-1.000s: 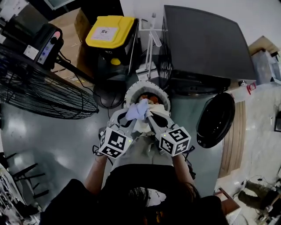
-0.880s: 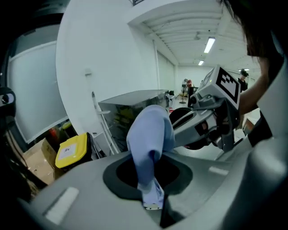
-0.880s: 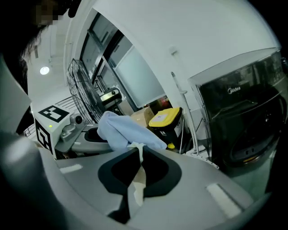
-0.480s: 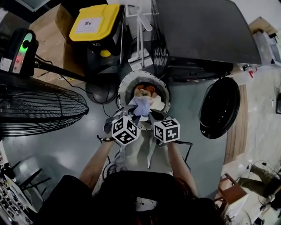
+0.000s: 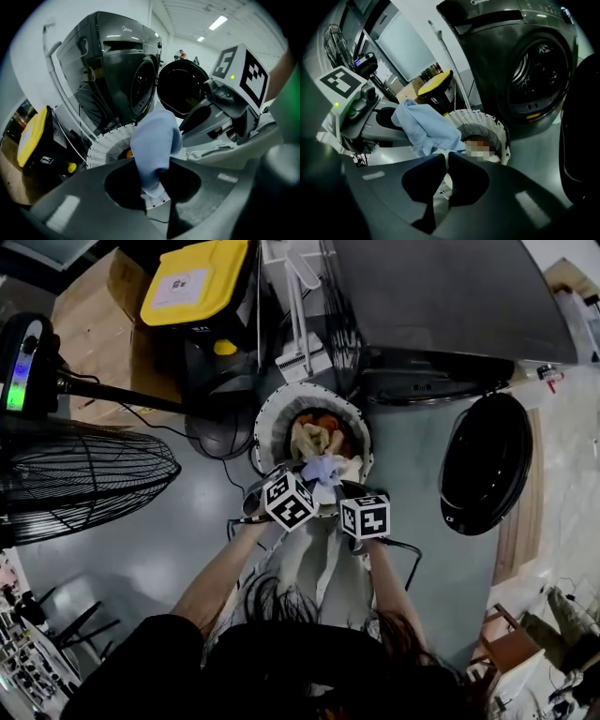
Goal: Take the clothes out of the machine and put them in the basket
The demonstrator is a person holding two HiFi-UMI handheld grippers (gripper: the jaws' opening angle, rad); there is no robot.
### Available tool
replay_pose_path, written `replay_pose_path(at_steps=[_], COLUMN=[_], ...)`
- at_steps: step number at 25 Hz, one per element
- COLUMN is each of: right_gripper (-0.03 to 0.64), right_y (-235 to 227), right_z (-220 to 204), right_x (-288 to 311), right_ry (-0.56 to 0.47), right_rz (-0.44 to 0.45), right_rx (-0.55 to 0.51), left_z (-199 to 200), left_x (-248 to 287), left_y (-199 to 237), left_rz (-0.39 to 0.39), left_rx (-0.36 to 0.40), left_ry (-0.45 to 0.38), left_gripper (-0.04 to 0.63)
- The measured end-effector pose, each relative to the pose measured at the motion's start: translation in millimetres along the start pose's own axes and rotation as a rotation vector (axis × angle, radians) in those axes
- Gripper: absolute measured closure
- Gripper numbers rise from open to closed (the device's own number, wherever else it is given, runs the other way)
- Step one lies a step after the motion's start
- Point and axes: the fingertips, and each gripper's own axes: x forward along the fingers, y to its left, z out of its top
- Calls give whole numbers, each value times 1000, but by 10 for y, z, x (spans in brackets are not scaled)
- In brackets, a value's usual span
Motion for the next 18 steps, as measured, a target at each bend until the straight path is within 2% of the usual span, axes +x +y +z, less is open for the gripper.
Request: replay_pose_path(at_steps=[3,5,7,8,10,14,18], right_gripper=[587,575,515,459,420,413,413], right_y=[-96,-159,-151,-122,-81,-113,-134], right_z=[-92,-151,-204,-219,-215,-178,-79], right_x=[75,119,139,141,135,111,57], right_ry=[13,34,52,55,50,33,-4], right_rz=[-40,-56,-35,-13,19,14,4], right_rx=[19,12,-6,-10,-4,1,-4], left_z=[-114,-152,-169,-169,-152,-116,-56], left_x=[132,214,265,276,281,275,209], left_y=[-4,-49,-113,-136,-153,-169,-88], left_rz=[-20,-49,-80,-88,-91,-98,-64], left_rx=[-18,-13,-7,-3,-4,-23,-47], left_ry=[41,65,80,81,76,64,19], left_gripper=[518,478,418,404,390,390,390])
